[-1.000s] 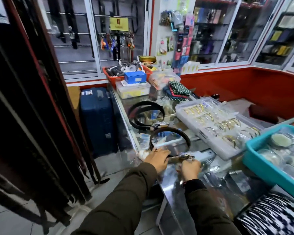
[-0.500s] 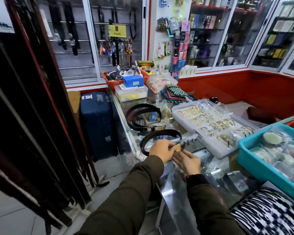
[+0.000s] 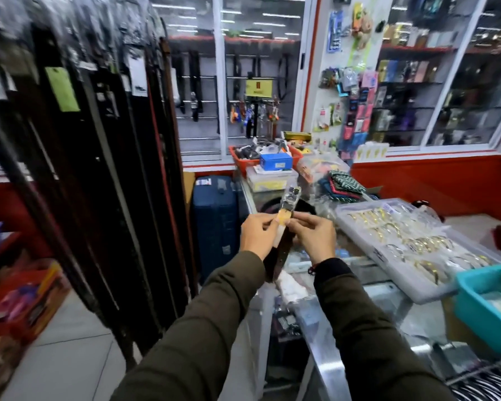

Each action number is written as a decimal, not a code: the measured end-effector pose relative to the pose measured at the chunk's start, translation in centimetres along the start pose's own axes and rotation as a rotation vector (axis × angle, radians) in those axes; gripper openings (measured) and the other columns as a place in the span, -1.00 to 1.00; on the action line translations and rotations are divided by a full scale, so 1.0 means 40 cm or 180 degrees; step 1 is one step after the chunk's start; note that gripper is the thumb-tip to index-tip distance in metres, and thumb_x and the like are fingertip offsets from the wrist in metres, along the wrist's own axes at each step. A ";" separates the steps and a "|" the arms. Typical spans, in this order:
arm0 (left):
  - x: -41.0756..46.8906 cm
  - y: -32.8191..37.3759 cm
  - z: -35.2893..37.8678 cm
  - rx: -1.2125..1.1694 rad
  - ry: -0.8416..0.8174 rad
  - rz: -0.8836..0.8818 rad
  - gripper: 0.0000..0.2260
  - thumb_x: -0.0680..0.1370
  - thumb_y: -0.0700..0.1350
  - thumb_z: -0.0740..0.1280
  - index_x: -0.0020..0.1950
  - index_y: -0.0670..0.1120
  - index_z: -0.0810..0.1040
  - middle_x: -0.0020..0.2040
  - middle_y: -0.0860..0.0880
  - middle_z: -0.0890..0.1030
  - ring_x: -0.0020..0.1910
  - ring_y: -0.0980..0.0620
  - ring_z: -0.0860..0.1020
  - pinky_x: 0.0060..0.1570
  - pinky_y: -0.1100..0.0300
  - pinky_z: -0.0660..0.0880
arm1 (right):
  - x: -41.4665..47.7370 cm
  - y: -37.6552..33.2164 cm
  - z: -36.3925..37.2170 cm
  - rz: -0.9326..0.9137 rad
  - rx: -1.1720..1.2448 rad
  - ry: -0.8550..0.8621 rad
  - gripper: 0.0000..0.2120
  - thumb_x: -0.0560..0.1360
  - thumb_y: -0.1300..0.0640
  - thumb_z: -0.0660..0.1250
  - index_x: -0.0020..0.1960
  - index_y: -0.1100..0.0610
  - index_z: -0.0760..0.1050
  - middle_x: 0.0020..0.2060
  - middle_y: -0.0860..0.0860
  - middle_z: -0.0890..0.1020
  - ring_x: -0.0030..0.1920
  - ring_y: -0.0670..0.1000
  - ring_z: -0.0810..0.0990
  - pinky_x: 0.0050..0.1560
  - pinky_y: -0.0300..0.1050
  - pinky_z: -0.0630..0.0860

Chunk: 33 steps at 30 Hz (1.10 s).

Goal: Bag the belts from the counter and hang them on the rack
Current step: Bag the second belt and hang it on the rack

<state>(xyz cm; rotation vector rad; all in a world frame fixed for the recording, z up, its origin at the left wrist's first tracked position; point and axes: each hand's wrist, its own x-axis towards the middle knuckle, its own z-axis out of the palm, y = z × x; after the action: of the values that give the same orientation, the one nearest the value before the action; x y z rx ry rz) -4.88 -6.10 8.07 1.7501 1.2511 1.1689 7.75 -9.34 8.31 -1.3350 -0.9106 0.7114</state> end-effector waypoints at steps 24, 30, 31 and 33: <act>-0.007 0.177 -0.643 -0.1203 0.1860 0.0398 -0.75 0.58 -0.21 0.41 0.24 -0.23 0.67 0.15 -0.18 0.72 0.20 -0.11 0.67 0.27 -0.14 0.58 | -0.125 -0.470 0.519 -0.0977 0.1108 -0.2048 -0.64 0.49 0.34 0.41 0.29 0.26 0.56 0.07 0.28 0.69 0.01 0.10 0.68 0.01 -0.10 0.65; -0.032 0.287 -0.824 -0.0927 0.2242 0.0564 -0.72 0.58 -0.22 0.42 0.26 -0.28 0.63 0.18 -0.24 0.69 0.20 -0.12 0.66 0.24 -0.08 0.61 | -0.193 -0.604 0.656 -0.0798 0.1608 -0.2357 -0.62 0.51 0.35 0.38 0.33 0.27 0.52 0.03 0.22 0.68 -0.01 0.07 0.68 -0.01 -0.03 0.68; -0.038 0.298 -0.853 -0.0925 0.2268 0.0575 -0.72 0.58 -0.23 0.41 0.26 -0.29 0.63 0.19 -0.26 0.69 0.17 -0.11 0.66 0.16 -0.01 0.66 | -0.206 -0.622 0.677 -0.0793 0.1644 -0.2421 -0.61 0.51 0.35 0.38 0.33 0.27 0.52 0.04 0.23 0.68 -0.03 0.06 0.68 -0.03 -0.05 0.68; -0.049 0.321 -0.911 -0.0946 0.2328 0.0628 -0.72 0.58 -0.25 0.41 0.26 -0.31 0.61 0.19 -0.29 0.67 0.13 -0.15 0.67 -0.04 0.18 0.68 | -0.226 -0.661 0.720 -0.0818 0.1676 -0.2524 -0.62 0.51 0.36 0.37 0.33 0.28 0.52 0.10 0.29 0.66 0.02 0.11 0.66 0.03 0.04 0.66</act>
<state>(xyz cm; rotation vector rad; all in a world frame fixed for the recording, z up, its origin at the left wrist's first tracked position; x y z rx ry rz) -34.68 -10.98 32.29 1.2743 1.2131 2.1120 -23.59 -6.18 33.21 -0.4333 -1.3620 1.2061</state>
